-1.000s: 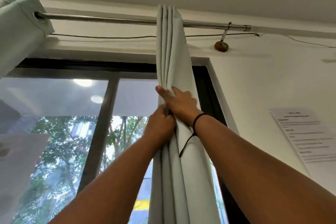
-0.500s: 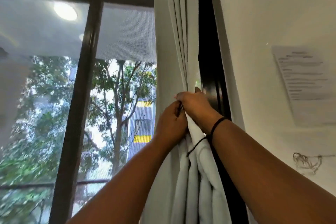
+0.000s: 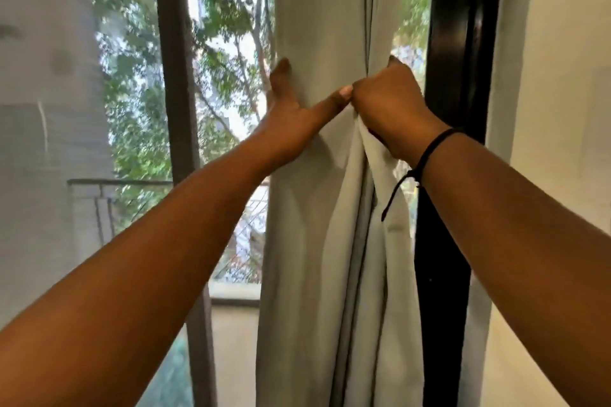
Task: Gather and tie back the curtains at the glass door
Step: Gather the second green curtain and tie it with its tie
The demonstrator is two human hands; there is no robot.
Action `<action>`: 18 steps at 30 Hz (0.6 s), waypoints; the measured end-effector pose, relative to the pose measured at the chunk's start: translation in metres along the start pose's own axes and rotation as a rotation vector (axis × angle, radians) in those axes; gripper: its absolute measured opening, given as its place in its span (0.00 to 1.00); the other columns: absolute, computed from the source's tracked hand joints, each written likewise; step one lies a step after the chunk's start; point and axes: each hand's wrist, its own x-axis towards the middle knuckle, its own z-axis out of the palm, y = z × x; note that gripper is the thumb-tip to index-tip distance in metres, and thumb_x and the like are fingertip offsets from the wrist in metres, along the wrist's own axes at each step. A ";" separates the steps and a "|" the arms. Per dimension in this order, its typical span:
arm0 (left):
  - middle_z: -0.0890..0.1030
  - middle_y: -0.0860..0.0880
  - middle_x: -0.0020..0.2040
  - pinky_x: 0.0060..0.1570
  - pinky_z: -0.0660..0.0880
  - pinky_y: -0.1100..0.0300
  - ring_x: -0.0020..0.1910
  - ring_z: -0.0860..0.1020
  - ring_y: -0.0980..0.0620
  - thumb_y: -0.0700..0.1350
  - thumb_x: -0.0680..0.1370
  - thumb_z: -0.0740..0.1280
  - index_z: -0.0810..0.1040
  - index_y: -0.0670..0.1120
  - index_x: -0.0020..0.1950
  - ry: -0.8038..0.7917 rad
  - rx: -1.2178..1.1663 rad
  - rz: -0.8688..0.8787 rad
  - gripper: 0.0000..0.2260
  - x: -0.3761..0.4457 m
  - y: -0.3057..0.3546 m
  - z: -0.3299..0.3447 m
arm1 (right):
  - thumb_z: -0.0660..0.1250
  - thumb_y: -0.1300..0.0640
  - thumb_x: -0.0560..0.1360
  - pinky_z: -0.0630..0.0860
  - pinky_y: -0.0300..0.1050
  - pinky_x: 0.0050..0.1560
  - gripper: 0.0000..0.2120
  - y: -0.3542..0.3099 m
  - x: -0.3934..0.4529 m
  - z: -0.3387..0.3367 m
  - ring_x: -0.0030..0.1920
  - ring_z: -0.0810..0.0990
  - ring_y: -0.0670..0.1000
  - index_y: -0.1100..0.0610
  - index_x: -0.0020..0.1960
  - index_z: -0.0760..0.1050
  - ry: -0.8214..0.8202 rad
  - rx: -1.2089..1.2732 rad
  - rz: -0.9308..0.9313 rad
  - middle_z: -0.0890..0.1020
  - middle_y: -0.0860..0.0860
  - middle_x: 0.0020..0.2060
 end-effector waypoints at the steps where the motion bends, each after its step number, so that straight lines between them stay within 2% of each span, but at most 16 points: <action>1: 0.61 0.47 0.75 0.69 0.65 0.46 0.71 0.65 0.46 0.71 0.58 0.69 0.43 0.55 0.75 -0.024 -0.063 -0.074 0.55 -0.008 -0.003 0.002 | 0.63 0.66 0.73 0.74 0.33 0.38 0.18 0.010 -0.007 0.001 0.44 0.78 0.50 0.59 0.62 0.71 -0.015 -0.034 0.022 0.77 0.49 0.44; 2: 0.64 0.47 0.74 0.67 0.67 0.44 0.69 0.69 0.45 0.71 0.56 0.70 0.44 0.57 0.75 -0.037 -0.132 -0.139 0.56 -0.015 -0.005 0.002 | 0.64 0.64 0.72 0.73 0.34 0.35 0.16 0.018 -0.018 0.004 0.44 0.78 0.49 0.58 0.60 0.72 -0.042 -0.112 -0.010 0.77 0.48 0.43; 4: 0.69 0.48 0.70 0.63 0.70 0.43 0.64 0.73 0.45 0.69 0.55 0.72 0.47 0.58 0.73 -0.068 -0.194 -0.226 0.54 -0.026 -0.007 0.007 | 0.64 0.63 0.72 0.73 0.39 0.39 0.15 0.032 -0.039 0.010 0.49 0.80 0.53 0.56 0.58 0.73 -0.111 -0.229 -0.114 0.79 0.50 0.46; 7: 0.73 0.49 0.65 0.60 0.74 0.46 0.59 0.76 0.48 0.65 0.55 0.75 0.52 0.54 0.73 -0.120 -0.151 -0.239 0.53 -0.050 -0.015 0.026 | 0.61 0.58 0.77 0.73 0.46 0.53 0.21 0.071 -0.079 0.029 0.61 0.76 0.57 0.54 0.70 0.67 -0.294 -0.384 -0.158 0.77 0.56 0.63; 8: 0.72 0.48 0.66 0.61 0.74 0.47 0.60 0.75 0.47 0.64 0.55 0.77 0.52 0.54 0.73 -0.121 -0.128 -0.245 0.54 -0.056 -0.018 0.031 | 0.60 0.57 0.78 0.73 0.47 0.50 0.22 0.080 -0.092 0.034 0.60 0.76 0.58 0.54 0.72 0.64 -0.306 -0.478 -0.165 0.76 0.57 0.64; 10: 0.70 0.47 0.68 0.64 0.71 0.46 0.64 0.72 0.45 0.61 0.56 0.79 0.50 0.52 0.74 -0.103 -0.110 -0.283 0.56 -0.065 -0.027 0.036 | 0.61 0.56 0.76 0.70 0.46 0.41 0.24 0.095 -0.116 0.039 0.52 0.79 0.61 0.57 0.71 0.62 -0.309 -0.562 -0.130 0.78 0.58 0.58; 11: 0.70 0.45 0.69 0.64 0.70 0.46 0.64 0.72 0.44 0.59 0.55 0.80 0.51 0.50 0.75 -0.083 -0.109 -0.309 0.57 -0.070 -0.032 0.038 | 0.62 0.55 0.76 0.70 0.47 0.42 0.26 0.101 -0.126 0.039 0.52 0.78 0.61 0.58 0.71 0.60 -0.318 -0.579 -0.111 0.78 0.58 0.57; 13: 0.74 0.43 0.65 0.60 0.75 0.47 0.60 0.76 0.44 0.58 0.50 0.82 0.57 0.45 0.73 -0.045 -0.149 -0.342 0.58 -0.078 -0.044 0.039 | 0.63 0.51 0.75 0.71 0.54 0.58 0.26 0.111 -0.144 0.038 0.56 0.77 0.61 0.58 0.69 0.59 -0.397 -0.660 -0.122 0.77 0.56 0.59; 15: 0.80 0.43 0.57 0.53 0.79 0.49 0.53 0.81 0.46 0.51 0.51 0.83 0.65 0.41 0.69 -0.042 -0.196 -0.369 0.50 -0.091 -0.057 0.041 | 0.63 0.48 0.74 0.64 0.60 0.66 0.28 0.122 -0.158 0.040 0.60 0.75 0.59 0.56 0.69 0.61 -0.443 -0.715 -0.120 0.75 0.54 0.61; 17: 0.83 0.43 0.51 0.49 0.80 0.50 0.49 0.83 0.45 0.42 0.57 0.79 0.73 0.41 0.61 -0.057 -0.226 -0.365 0.34 -0.104 -0.068 0.045 | 0.64 0.45 0.71 0.64 0.61 0.66 0.31 0.130 -0.170 0.043 0.65 0.70 0.59 0.55 0.70 0.62 -0.481 -0.736 -0.137 0.71 0.54 0.66; 18: 0.84 0.43 0.49 0.48 0.81 0.50 0.48 0.83 0.44 0.40 0.58 0.78 0.76 0.41 0.58 -0.054 -0.239 -0.359 0.29 -0.111 -0.072 0.045 | 0.64 0.44 0.70 0.64 0.61 0.66 0.33 0.133 -0.176 0.045 0.67 0.67 0.59 0.55 0.71 0.61 -0.495 -0.732 -0.148 0.68 0.55 0.68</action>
